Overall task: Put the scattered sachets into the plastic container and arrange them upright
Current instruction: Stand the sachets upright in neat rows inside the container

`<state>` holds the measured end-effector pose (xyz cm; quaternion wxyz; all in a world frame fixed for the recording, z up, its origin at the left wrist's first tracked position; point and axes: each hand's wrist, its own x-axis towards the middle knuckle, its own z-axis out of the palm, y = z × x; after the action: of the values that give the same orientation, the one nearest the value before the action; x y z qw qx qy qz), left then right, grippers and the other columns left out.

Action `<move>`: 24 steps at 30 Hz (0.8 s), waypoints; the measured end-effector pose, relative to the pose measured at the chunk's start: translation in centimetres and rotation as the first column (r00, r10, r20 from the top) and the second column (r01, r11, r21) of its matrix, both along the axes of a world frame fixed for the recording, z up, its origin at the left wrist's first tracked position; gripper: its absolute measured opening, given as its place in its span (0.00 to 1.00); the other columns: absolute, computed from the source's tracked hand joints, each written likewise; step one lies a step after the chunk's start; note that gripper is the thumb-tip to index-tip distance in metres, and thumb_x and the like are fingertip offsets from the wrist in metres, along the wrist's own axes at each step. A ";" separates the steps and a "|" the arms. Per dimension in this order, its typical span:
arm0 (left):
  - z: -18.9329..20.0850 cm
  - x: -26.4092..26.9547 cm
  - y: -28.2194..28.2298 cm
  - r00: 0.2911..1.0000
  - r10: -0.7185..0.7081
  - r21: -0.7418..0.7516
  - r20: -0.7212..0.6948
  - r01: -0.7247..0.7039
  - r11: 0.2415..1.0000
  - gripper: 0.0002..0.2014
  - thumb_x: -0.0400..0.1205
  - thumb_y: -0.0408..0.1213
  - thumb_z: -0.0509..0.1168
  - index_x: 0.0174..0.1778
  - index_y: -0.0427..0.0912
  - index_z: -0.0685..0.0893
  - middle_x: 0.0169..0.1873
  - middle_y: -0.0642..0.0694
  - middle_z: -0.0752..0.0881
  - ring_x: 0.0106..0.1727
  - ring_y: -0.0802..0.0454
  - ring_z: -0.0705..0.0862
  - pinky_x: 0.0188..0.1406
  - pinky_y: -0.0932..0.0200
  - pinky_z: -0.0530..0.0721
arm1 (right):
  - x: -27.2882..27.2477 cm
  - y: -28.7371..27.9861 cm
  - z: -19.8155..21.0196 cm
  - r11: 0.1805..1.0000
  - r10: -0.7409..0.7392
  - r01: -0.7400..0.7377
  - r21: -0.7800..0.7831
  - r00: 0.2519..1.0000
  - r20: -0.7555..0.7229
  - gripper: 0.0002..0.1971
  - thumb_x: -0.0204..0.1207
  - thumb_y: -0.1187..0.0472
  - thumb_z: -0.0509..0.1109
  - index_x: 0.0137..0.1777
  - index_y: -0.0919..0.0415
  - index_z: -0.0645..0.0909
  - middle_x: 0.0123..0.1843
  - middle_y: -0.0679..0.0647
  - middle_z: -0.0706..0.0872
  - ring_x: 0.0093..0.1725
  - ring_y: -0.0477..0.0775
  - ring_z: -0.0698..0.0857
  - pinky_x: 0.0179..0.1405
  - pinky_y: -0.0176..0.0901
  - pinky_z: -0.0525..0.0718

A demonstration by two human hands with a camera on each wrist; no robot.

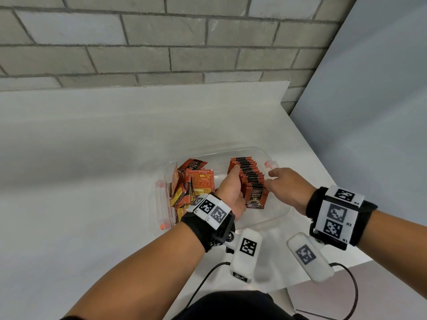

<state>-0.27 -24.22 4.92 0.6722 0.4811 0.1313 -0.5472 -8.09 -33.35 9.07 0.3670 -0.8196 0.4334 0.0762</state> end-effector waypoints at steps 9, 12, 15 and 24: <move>0.0 -0.1 0.2 1.000 -0.004 -0.002 -0.003 0.004 1.000 0.26 0.87 0.54 0.54 0.74 0.39 0.74 0.64 0.37 0.84 0.63 0.42 0.84 0.58 0.48 0.82 | -0.1 -0.1 -0.4 0.999 0.044 -0.045 0.027 0.999 0.016 0.25 0.80 0.61 0.61 0.77 0.64 0.68 0.75 0.57 0.75 0.70 0.55 0.76 0.64 0.41 0.74; 0.2 -0.1 0.3 1.000 -0.014 0.007 0.002 0.014 1.000 0.27 0.87 0.55 0.54 0.74 0.39 0.73 0.64 0.37 0.84 0.61 0.42 0.85 0.52 0.49 0.84 | -0.2 -0.1 -0.4 0.998 0.055 -0.056 0.027 0.998 0.014 0.25 0.80 0.61 0.61 0.77 0.64 0.68 0.74 0.57 0.76 0.69 0.55 0.77 0.63 0.41 0.75; 0.4 -0.1 0.5 1.000 -0.011 0.013 -0.013 0.011 1.000 0.27 0.87 0.55 0.55 0.75 0.39 0.73 0.64 0.37 0.84 0.58 0.43 0.85 0.42 0.51 0.84 | -0.3 -0.2 -0.4 0.997 0.066 -0.066 0.027 0.998 0.015 0.25 0.81 0.60 0.62 0.77 0.64 0.67 0.73 0.57 0.77 0.65 0.53 0.78 0.58 0.38 0.75; 0.7 -0.1 0.6 1.000 -0.007 0.027 -0.019 0.008 1.000 0.26 0.87 0.54 0.53 0.73 0.38 0.75 0.63 0.38 0.85 0.61 0.45 0.85 0.36 0.56 0.83 | -0.7 0.1 0.2 0.884 0.391 -0.409 -0.227 0.912 -0.121 0.10 0.81 0.62 0.59 0.51 0.62 0.82 0.50 0.56 0.87 0.45 0.54 0.83 0.40 0.39 0.79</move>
<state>-0.35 -23.58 5.59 0.6622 0.4855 0.1435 -0.5524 -8.77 -33.20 9.26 0.2222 -0.9273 0.2742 0.1249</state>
